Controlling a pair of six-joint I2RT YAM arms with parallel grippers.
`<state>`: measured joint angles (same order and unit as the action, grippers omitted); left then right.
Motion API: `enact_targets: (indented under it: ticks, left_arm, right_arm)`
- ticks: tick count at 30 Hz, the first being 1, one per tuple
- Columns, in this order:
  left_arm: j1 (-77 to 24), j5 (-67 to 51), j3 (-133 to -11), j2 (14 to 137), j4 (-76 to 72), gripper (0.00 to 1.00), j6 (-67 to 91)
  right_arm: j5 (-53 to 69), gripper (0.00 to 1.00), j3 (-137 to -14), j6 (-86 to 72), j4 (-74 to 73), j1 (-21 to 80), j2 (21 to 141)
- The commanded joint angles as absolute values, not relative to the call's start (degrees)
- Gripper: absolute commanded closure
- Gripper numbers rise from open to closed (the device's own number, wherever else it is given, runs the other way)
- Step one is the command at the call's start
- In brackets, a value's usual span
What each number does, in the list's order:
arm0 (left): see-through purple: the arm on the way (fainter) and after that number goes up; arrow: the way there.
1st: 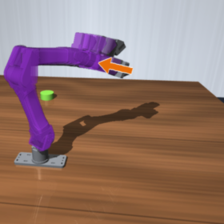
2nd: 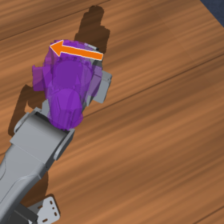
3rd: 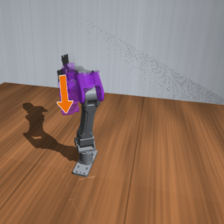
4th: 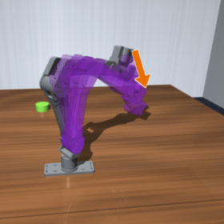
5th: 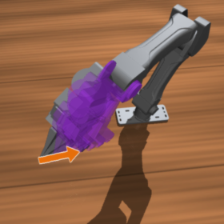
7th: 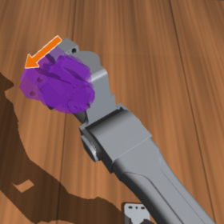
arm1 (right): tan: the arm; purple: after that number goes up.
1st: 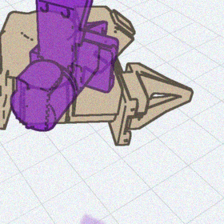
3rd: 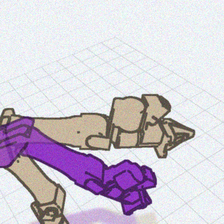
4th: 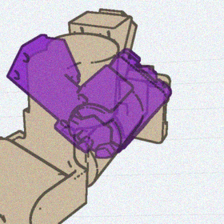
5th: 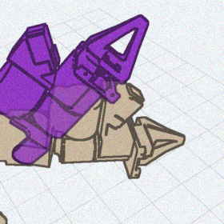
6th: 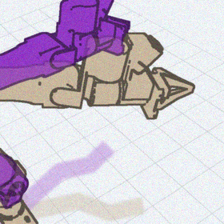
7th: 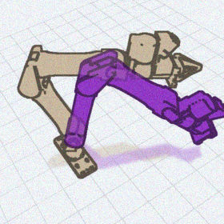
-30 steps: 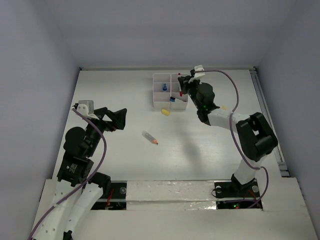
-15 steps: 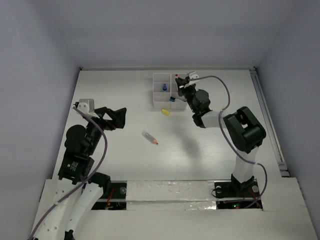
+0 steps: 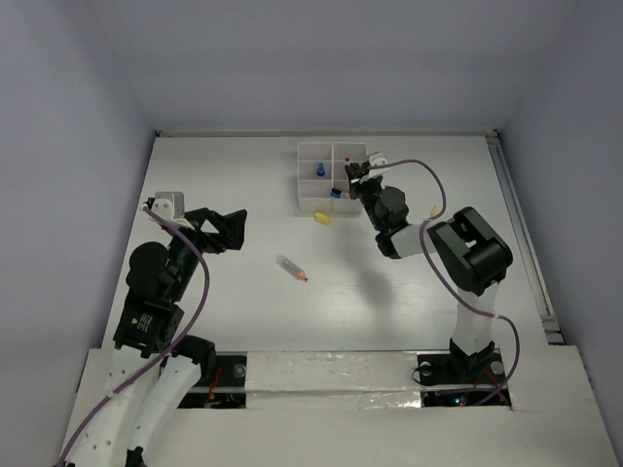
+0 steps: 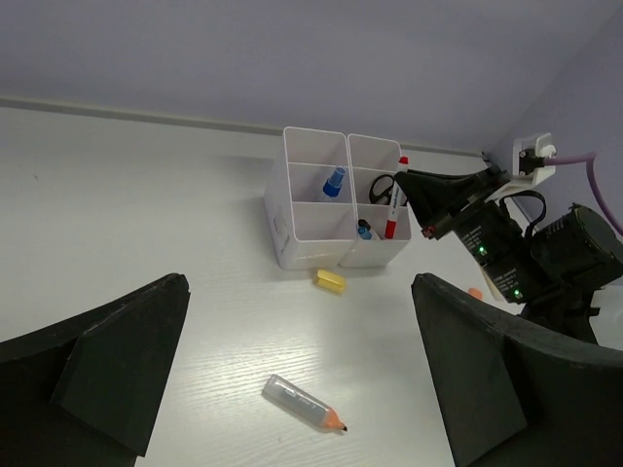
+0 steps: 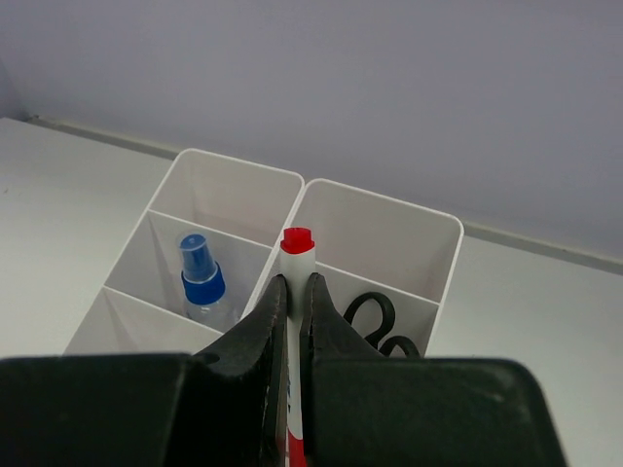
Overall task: Sort the stationery into containers
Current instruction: Place the pen in the storage box.
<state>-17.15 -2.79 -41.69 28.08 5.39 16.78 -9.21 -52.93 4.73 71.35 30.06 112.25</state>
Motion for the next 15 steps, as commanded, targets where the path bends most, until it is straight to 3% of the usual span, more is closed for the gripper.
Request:
enact_targets:
  ticks: [1, 4, 5, 9, 15]
  left_arm:
    - [-16.9, -3.4, -41.7, 28.4, 1.9, 0.01, 16.3]
    - [-16.9, -3.5, -41.7, 28.3, 1.9, 0.01, 16.3]
    - [-16.9, -3.5, -41.7, 28.3, 1.8, 0.01, 16.3]
    - [-16.9, -3.5, -41.6, 28.5, 1.8, 0.01, 16.3]
    - [-16.9, -3.4, -41.5, 28.5, 1.8, 0.01, 16.5]
  right_arm:
    - [-11.2, 0.96, -51.9, 5.2, 80.2, 30.5, 112.8]
    - [-11.2, 0.82, -51.3, 5.1, 80.4, 30.5, 112.4]
    - [-11.2, 0.73, -51.2, 5.0, 80.4, 30.5, 112.3]
    - [-10.4, 0.52, -51.2, 3.8, 78.3, 30.5, 110.3]
    - [-5.6, 0.47, -50.2, 1.9, 68.4, 31.0, 100.7]
